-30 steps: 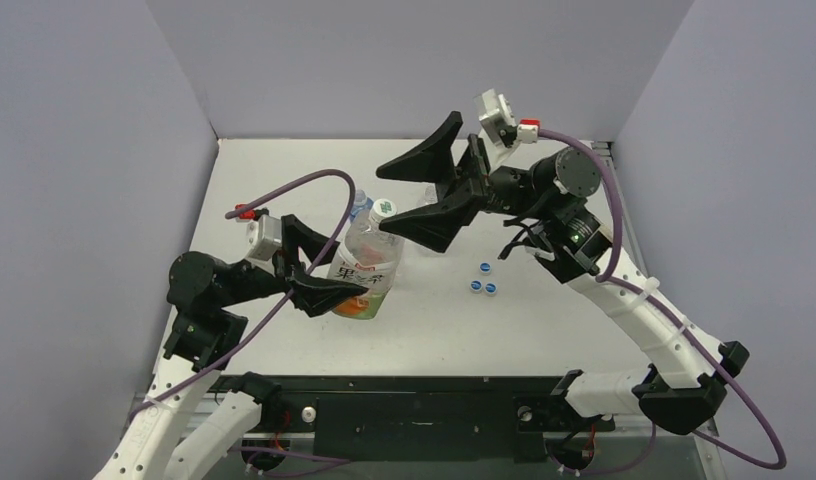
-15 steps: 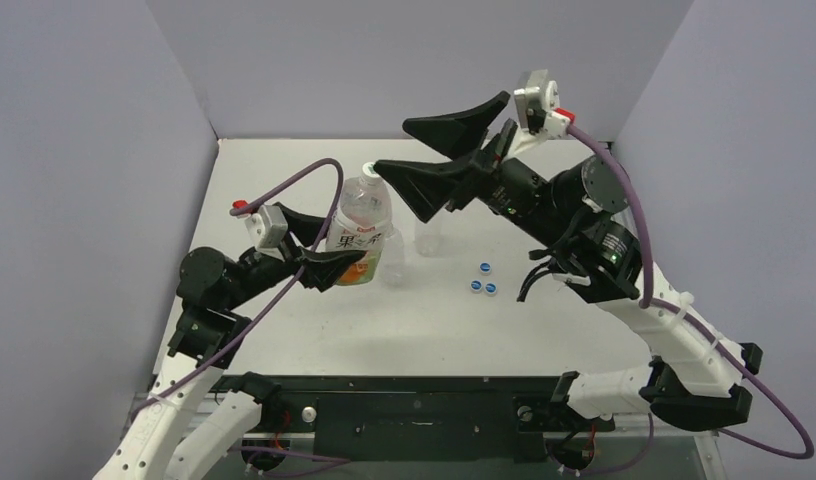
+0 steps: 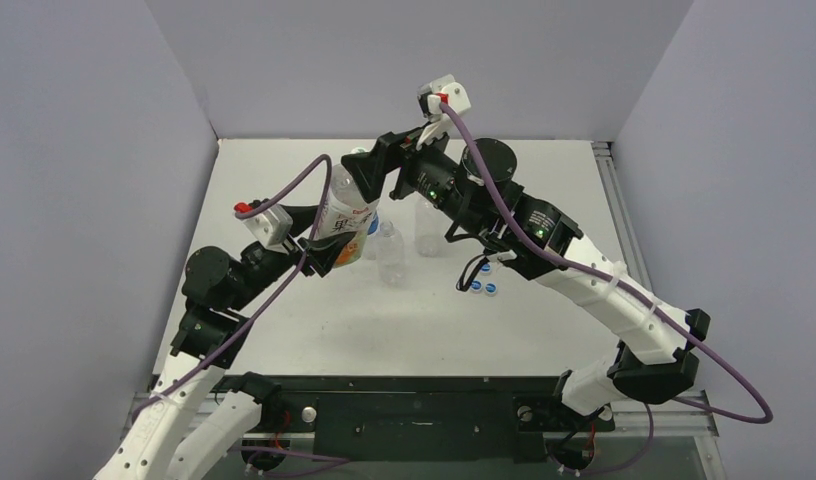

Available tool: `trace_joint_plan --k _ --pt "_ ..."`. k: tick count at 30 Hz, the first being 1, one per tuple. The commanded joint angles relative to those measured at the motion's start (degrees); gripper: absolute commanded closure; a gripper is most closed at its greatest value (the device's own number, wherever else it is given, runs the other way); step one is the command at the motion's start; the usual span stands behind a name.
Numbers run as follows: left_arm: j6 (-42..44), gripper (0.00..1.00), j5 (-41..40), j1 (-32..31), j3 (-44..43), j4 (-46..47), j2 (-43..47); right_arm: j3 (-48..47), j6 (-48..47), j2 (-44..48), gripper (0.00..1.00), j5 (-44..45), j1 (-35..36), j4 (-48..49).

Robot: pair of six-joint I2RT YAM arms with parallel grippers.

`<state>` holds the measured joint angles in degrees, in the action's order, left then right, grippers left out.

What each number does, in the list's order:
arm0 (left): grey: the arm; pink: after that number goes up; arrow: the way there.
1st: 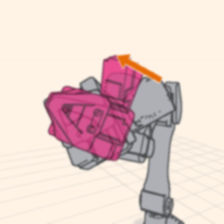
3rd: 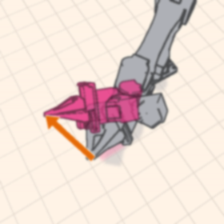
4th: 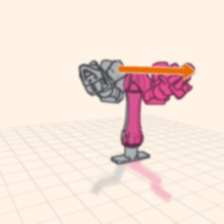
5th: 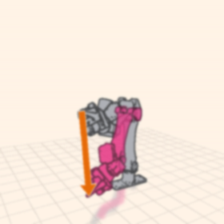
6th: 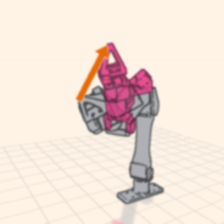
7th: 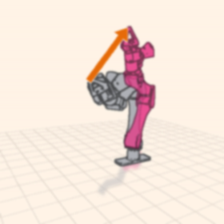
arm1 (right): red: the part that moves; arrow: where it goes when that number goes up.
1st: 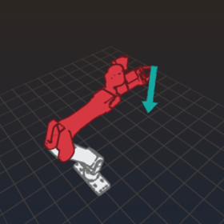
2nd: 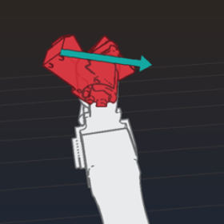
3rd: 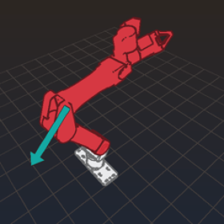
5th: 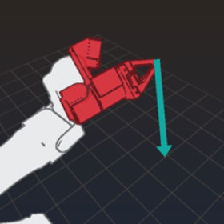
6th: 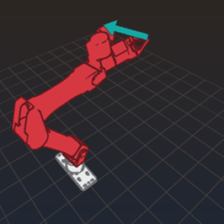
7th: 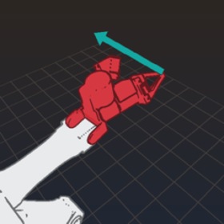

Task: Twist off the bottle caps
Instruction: Unscrew the bottle cap from the plastic bottle.

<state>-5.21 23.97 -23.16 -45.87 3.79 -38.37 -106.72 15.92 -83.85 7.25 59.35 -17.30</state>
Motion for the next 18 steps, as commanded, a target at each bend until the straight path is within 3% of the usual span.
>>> trace_joint_plan --k 1,5,10,18 --pt "3.0 1.0 -7.4 -0.1 -0.5 -2.2 0.6 -0.6 2.0 1.1 0.28 1.6 0.5 3.5" --pt "3.4 1.0 -7.5 -0.2 -0.3 -2.6 0.7 -1.0 2.7 0.4 0.35 1.0 0.5 4.0" --pt "3.3 1.0 -7.4 -0.1 -0.3 -2.6 0.7 -0.9 4.2 -0.4 0.5 0.9 0.3 4.8" --pt "3.8 1.0 -7.6 -0.1 -0.5 -3.4 0.8 -1.2 5.1 -1.5 0.44 -0.7 0.4 4.8"
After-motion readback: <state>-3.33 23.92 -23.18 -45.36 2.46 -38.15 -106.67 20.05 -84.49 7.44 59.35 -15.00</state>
